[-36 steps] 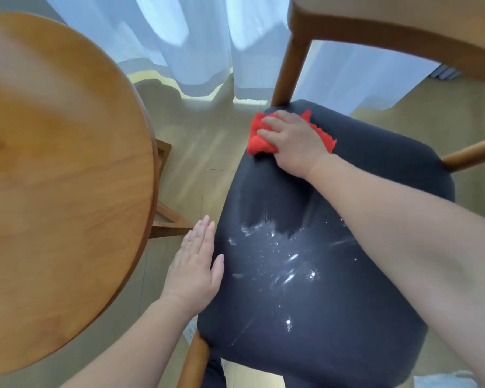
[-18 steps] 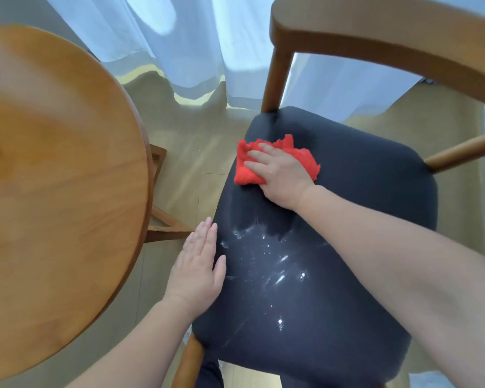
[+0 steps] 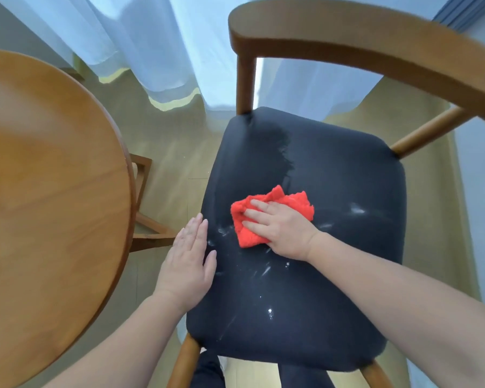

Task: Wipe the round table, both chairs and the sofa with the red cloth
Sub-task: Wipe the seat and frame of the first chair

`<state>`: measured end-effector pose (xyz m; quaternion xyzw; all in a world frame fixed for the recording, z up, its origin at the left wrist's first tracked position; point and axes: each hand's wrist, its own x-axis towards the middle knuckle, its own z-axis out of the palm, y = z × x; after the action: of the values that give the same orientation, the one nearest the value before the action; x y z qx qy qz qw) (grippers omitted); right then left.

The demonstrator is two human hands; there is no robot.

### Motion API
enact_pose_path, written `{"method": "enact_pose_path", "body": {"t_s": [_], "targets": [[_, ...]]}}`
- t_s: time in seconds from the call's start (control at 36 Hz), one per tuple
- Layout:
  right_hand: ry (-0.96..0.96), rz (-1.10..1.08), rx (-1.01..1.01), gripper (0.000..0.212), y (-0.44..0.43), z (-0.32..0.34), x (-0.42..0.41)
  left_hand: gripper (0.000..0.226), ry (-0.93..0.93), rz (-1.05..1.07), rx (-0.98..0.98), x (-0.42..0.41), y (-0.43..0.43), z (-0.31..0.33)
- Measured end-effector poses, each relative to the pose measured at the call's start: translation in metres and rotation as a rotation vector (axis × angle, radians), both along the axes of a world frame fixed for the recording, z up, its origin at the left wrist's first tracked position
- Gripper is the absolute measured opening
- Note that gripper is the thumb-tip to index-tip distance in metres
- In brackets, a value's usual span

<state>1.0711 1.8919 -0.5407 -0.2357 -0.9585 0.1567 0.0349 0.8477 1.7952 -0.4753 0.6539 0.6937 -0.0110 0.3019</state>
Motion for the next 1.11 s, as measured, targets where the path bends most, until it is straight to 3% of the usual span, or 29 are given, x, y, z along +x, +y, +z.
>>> {"method": "enact_pose_path", "body": {"t_s": [0.25,0.64,0.81,0.92,1.11], "targets": [[-0.166,-0.058,0.042,0.061,0.002,0.006,0.001,0.058,0.012,-0.035,0.02,0.01,0.005,-0.003],[-0.088,-0.425,0.145,0.06,-0.021,-0.005,0.047,0.064,0.046,-0.143,0.031,0.024,0.017,0.0],[-0.179,-0.72,0.104,0.059,-0.035,-0.004,0.106,0.073,0.055,-0.25,0.037,0.032,0.028,0.004],[-0.227,-1.013,0.061,0.06,-0.044,0.0,0.141,0.06,0.059,-0.291,0.051,0.036,0.043,0.016],[-0.234,-1.423,-0.143,0.068,-0.033,0.009,0.14,0.06,0.103,-0.328,0.012,0.043,0.051,0.023]]}}
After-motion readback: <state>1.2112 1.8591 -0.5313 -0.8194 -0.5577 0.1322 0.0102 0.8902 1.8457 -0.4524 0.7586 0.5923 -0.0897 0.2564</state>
